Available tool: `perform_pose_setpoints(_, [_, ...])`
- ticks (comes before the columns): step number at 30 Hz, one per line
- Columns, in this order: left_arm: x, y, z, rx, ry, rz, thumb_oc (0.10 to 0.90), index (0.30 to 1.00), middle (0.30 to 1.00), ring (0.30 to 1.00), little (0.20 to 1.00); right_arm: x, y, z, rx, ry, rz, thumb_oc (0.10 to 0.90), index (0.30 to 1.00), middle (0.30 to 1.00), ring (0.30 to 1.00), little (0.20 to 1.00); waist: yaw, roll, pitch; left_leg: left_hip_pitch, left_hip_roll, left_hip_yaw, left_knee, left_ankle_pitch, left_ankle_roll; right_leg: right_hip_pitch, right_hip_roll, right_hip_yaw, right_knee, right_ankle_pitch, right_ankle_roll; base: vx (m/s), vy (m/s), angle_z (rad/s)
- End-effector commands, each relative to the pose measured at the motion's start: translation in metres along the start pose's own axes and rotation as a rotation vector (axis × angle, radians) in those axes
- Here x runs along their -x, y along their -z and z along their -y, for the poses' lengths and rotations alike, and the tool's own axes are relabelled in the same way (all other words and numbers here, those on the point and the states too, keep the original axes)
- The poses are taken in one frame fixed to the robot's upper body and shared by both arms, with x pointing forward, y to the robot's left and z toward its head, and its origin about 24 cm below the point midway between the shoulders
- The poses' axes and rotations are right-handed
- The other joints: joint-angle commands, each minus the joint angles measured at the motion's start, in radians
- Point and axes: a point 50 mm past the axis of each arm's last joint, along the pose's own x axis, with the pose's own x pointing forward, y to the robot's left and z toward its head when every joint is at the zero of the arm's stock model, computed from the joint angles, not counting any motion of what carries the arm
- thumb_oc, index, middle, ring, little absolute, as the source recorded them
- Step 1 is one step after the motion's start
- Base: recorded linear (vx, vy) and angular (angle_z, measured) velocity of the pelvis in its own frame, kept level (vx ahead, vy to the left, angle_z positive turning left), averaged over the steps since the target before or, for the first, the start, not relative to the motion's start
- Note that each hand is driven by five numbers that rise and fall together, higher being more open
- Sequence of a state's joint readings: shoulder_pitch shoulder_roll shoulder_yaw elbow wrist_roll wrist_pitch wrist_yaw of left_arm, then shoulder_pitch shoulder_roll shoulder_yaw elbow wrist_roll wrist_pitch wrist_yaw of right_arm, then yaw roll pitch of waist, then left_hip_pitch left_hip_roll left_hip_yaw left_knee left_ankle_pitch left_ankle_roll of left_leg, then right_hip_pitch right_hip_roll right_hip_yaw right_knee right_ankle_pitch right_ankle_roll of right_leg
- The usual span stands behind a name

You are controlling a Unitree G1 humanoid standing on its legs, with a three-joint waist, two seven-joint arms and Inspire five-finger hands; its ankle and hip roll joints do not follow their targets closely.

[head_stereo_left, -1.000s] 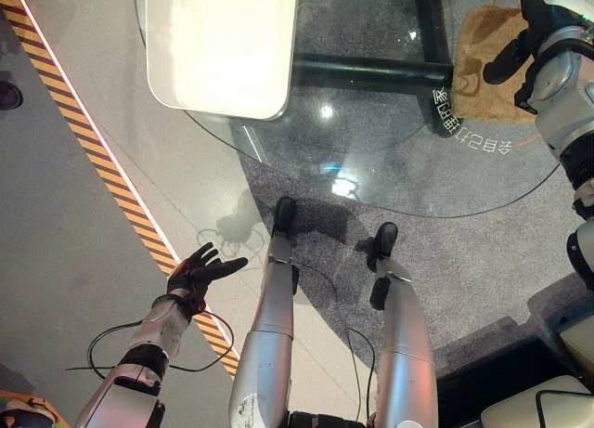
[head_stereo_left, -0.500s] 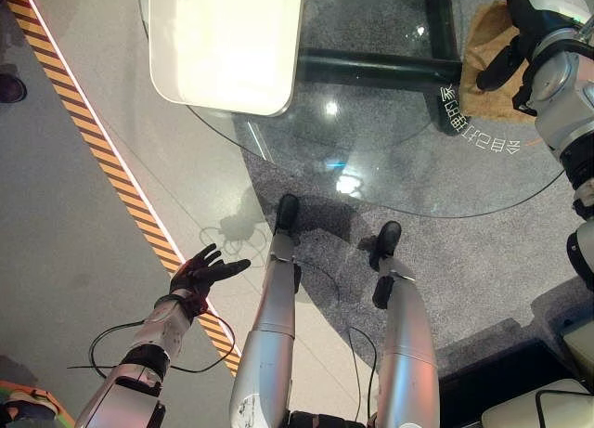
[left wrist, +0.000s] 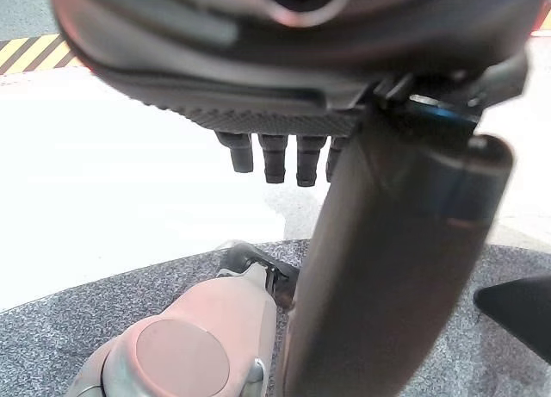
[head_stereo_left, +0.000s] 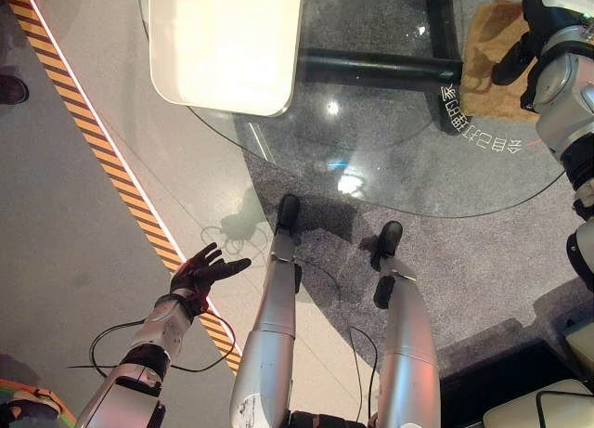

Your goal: Wipe the table with a cloth and put it in the basket.

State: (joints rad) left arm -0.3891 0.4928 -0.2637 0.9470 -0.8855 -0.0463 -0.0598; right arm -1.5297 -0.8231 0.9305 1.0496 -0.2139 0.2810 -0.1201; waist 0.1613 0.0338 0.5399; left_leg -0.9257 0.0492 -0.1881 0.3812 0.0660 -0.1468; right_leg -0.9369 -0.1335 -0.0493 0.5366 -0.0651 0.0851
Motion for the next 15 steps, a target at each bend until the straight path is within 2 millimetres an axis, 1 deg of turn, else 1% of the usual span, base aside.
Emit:
perform_pose_setpoints(1, [0.011, 0.010, -0.029, -0.041, -0.072, -0.037, 0.800, 0.900, 0.900, 0.900, 0.900, -0.004, 0.016, 0.059, 0.093, 0.203, -0.046, 0.800, 0.900, 0.900, 0.900, 0.900, -0.006, 0.023, -0.020, -0.009, -0.109, 0.071, 0.034, -0.060, 0.128, 0.027, 0.070, -0.106, -0.037, -0.019, -0.055, 0.00, 0.000, 0.00])
perform_pose_setpoints(7, [0.010, 0.005, -0.029, -0.037, -0.069, -0.032, 0.800, 0.900, 0.900, 0.900, 0.900, -0.004, 0.019, 0.061, 0.133, 0.210, -0.054, 0.800, 0.900, 0.900, 0.900, 0.900, -0.006, 0.028, -0.020, -0.016, -0.111, 0.072, 0.033, -0.057, 0.126, 0.019, 0.068, -0.106, -0.039, -0.016, -0.054, 0.00, 0.000, 0.00])
perform_pose_setpoints(11, [0.009, 0.003, -0.028, -0.038, -0.067, -0.029, 0.800, 0.900, 0.900, 0.900, 0.900, -0.004, 0.014, 0.062, 0.154, 0.207, -0.030, 0.800, 0.900, 0.900, 0.900, 0.900, -0.006, 0.030, -0.020, -0.021, -0.110, 0.073, 0.032, -0.055, 0.125, 0.014, 0.066, -0.107, -0.040, -0.016, -0.054, 0.00, 0.000, 0.00])
perform_pose_setpoints(15, [0.010, 0.003, -0.030, -0.040, -0.061, -0.030, 0.800, 0.900, 0.900, 0.900, 0.900, -0.004, 0.005, 0.061, 0.174, 0.190, 0.008, 0.800, 0.900, 0.900, 0.900, 0.900, -0.002, 0.034, -0.020, -0.023, -0.112, 0.071, 0.032, -0.055, 0.125, 0.012, 0.064, -0.110, -0.040, -0.016, -0.055, 0.00, 0.000, 0.00])
